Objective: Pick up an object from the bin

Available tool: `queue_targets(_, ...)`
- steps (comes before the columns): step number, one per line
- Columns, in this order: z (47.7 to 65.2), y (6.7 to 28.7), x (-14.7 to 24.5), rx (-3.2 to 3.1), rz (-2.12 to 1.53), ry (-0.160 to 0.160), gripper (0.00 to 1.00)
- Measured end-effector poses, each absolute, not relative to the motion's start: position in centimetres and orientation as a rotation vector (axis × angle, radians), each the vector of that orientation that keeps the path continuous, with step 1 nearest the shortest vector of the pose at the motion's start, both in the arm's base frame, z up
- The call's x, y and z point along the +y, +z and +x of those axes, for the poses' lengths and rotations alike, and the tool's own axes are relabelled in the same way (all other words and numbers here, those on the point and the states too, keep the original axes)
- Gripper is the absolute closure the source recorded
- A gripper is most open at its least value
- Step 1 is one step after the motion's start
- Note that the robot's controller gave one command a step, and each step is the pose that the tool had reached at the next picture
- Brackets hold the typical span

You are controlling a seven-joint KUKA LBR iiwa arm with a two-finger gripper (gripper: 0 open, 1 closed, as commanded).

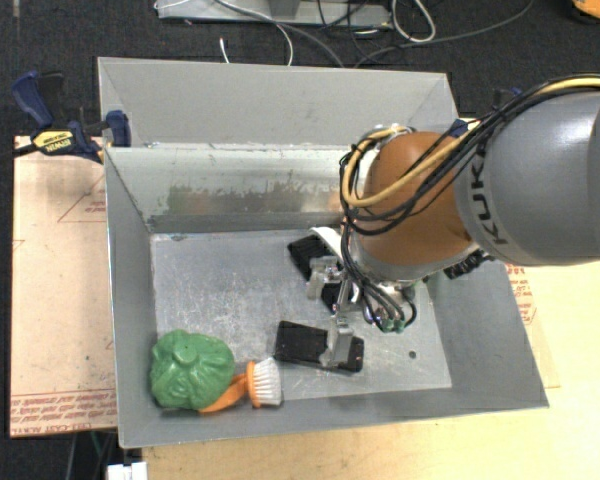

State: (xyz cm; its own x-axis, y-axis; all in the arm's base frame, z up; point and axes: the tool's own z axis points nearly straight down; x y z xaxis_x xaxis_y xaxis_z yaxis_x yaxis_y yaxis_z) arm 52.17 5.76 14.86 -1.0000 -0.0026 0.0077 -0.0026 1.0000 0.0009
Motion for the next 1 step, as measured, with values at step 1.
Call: queue_targets(1,52.35,15.28,5.73,-3.141,0.0,-0.002,0.0)
